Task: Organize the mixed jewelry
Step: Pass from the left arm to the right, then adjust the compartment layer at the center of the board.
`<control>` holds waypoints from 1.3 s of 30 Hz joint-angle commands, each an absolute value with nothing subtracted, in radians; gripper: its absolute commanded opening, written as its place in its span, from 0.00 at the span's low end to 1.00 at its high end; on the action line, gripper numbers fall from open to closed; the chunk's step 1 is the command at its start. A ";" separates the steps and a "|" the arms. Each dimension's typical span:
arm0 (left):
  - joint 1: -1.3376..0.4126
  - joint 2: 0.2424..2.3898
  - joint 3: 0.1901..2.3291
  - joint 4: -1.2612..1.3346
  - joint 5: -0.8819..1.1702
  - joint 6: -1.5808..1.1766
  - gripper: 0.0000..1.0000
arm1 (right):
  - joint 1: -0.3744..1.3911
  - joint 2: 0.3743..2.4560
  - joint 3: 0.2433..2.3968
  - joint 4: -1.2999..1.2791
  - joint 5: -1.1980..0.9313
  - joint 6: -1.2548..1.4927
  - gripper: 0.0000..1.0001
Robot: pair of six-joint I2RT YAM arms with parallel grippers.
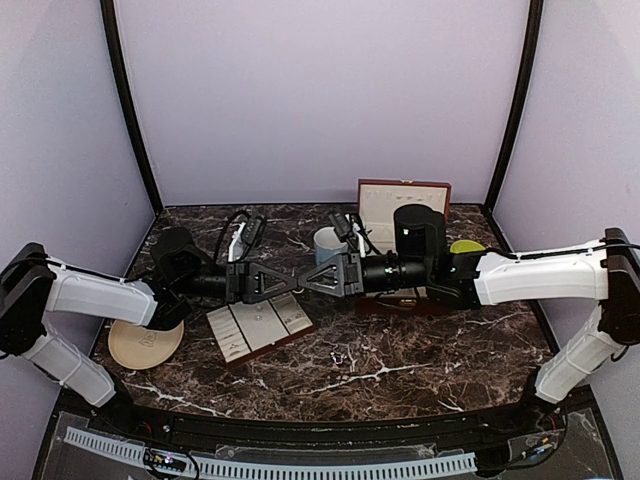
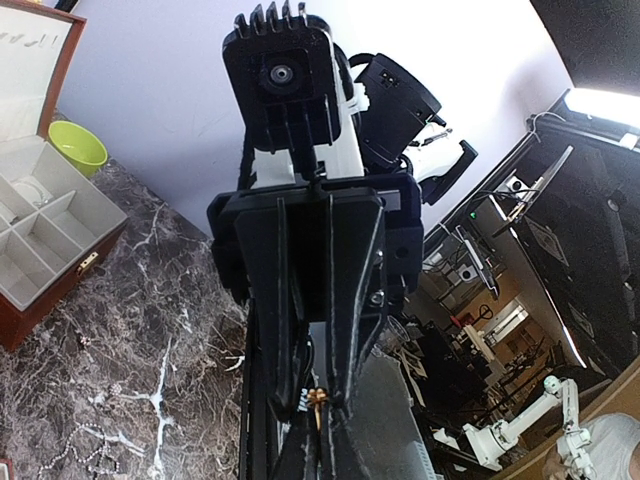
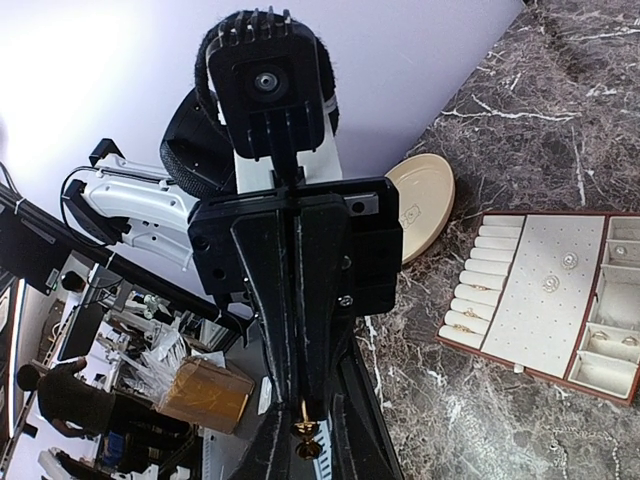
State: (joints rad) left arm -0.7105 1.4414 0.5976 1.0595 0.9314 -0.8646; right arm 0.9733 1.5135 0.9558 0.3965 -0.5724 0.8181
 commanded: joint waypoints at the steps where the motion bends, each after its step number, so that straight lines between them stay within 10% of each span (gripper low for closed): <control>1: -0.709 1.433 0.595 1.060 0.936 -0.847 0.00 | 0.978 1.513 0.954 0.422 -0.580 0.815 0.14; 14: -0.708 1.415 0.584 1.022 0.896 -0.829 0.00 | 0.978 1.496 0.932 0.417 -0.549 0.818 0.00; 22: -0.700 1.344 0.612 0.757 0.795 -0.685 0.57 | 0.978 1.471 0.917 0.405 -0.471 0.831 0.00; 39: -0.404 1.335 0.724 0.008 0.316 -0.463 0.74 | 0.960 1.425 0.889 0.290 -0.337 0.807 0.00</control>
State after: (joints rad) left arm -0.4664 1.2995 0.7071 0.2016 0.4294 -0.5129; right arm 0.9661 1.4612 0.8936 0.3115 -0.3790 0.8242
